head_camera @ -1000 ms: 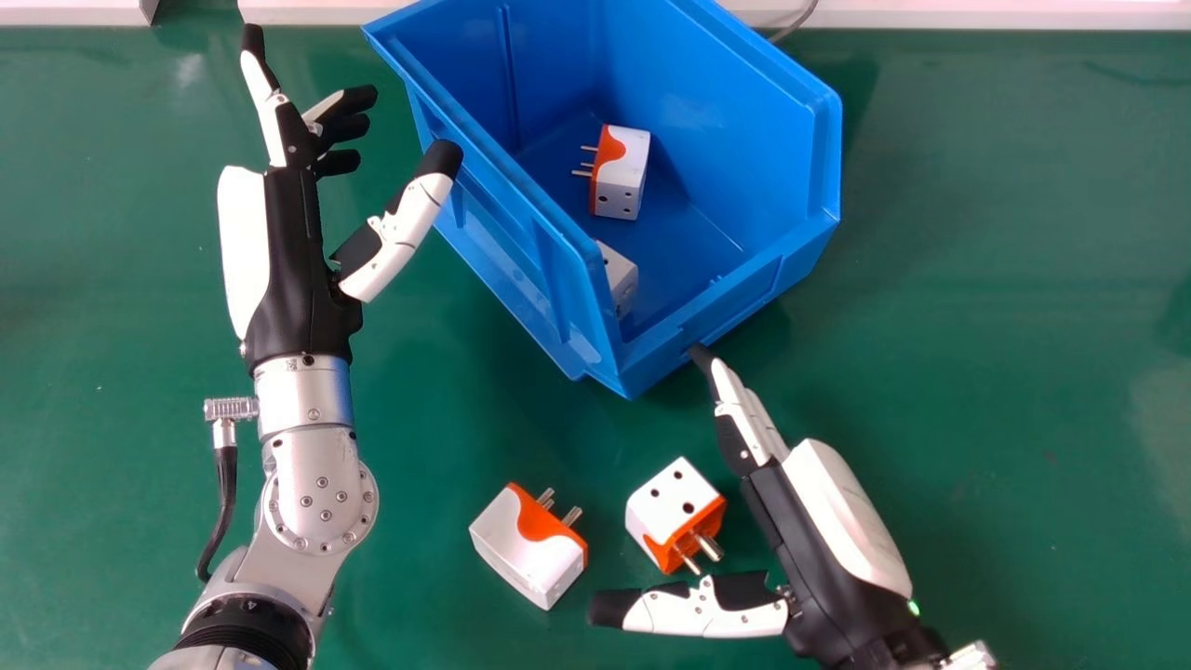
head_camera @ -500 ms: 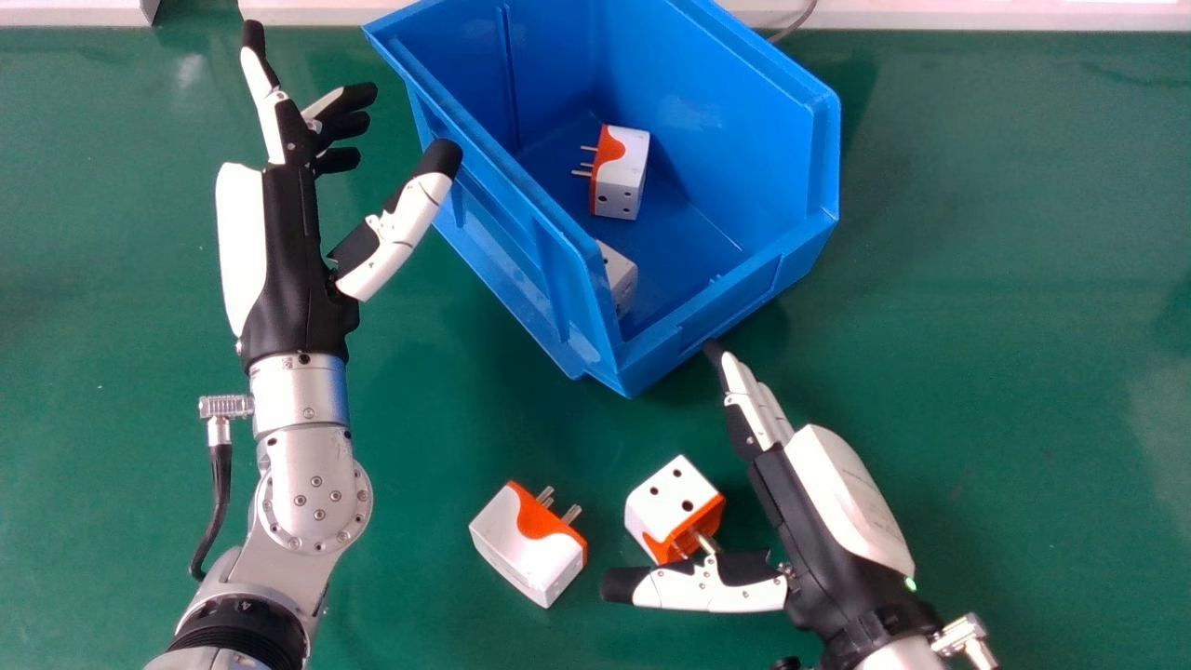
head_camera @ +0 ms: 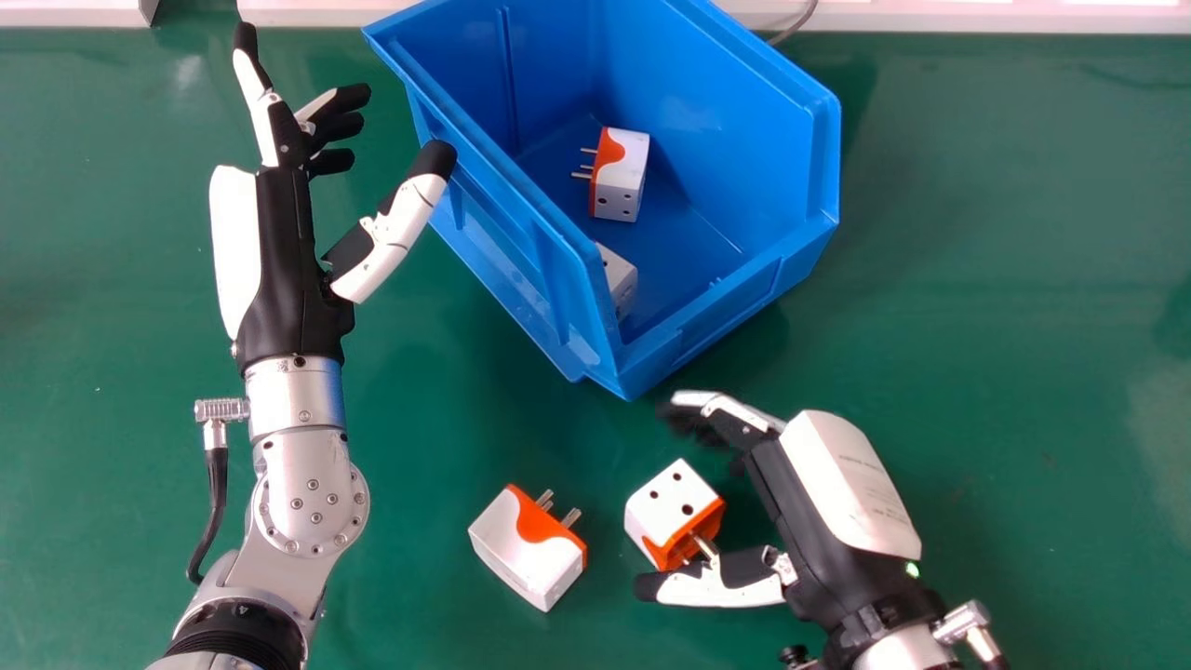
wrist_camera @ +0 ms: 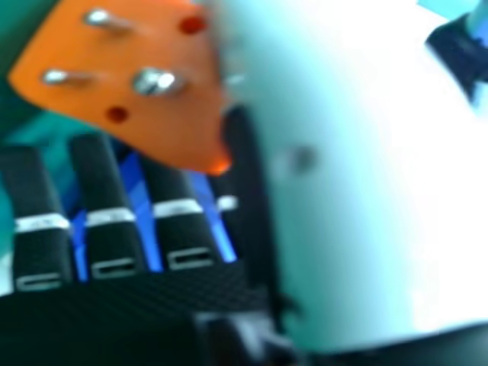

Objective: Pick all objects and put in blue box

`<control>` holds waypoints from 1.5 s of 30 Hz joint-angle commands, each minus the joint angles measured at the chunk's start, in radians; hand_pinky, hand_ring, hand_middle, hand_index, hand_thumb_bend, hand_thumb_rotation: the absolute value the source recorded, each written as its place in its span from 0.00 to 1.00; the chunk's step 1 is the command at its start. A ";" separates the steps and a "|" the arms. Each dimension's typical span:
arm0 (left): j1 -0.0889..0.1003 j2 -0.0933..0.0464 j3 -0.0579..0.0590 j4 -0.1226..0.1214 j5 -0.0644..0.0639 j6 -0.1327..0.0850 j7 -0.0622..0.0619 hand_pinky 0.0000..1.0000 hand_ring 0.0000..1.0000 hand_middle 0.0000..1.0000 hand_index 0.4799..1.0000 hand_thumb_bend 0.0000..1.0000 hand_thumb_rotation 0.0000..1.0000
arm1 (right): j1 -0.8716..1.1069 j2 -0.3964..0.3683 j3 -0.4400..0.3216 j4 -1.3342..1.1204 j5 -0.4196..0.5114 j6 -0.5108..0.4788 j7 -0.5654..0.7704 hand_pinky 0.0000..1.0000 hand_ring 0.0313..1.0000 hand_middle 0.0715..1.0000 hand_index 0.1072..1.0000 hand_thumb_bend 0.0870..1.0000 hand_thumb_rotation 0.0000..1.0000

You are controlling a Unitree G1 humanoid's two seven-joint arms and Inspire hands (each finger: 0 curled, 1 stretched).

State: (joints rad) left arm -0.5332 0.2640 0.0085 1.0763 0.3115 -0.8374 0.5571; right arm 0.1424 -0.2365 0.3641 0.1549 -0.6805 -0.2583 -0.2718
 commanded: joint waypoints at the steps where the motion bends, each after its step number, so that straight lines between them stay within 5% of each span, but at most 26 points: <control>1: -0.001 0.012 0.005 -0.020 -0.003 -0.007 0.005 0.71 0.77 0.79 0.64 0.75 0.60 | 0.023 -0.007 0.015 -0.003 0.000 -0.010 0.009 0.44 0.44 0.45 0.41 0.46 0.00; 16: -0.002 0.009 0.010 -0.018 -0.010 -0.012 0.000 0.71 0.77 0.79 0.64 0.75 0.60 | 0.027 -0.008 0.010 -0.012 0.011 -0.011 0.008 0.44 0.44 0.45 0.41 0.46 0.00; 25: -0.001 0.010 0.006 -0.018 0.004 -0.009 0.012 0.71 0.77 0.79 0.64 0.75 0.60 | 0.049 -0.022 -0.020 -0.069 0.035 -0.027 0.013 0.44 0.44 0.45 0.41 0.46 0.00; 36: -0.004 0.003 0.008 -0.016 -0.003 -0.007 0.007 0.71 0.77 0.79 0.64 0.75 0.60 | 0.084 -0.005 -0.104 -0.051 0.052 -0.235 -0.213 0.43 0.45 0.45 0.38 0.46 0.00; 45: -0.006 -0.001 0.010 -0.014 -0.010 -0.005 0.000 0.72 0.77 0.79 0.64 0.76 0.60 | 0.066 -0.007 -0.182 -0.024 0.033 -0.285 -0.308 0.44 0.44 0.46 0.39 0.46 0.00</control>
State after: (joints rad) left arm -0.5327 0.2618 0.0164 1.0763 0.3061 -0.8372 0.5557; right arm 0.2152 -0.2433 0.1979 0.1416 -0.6417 -0.5153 -0.5455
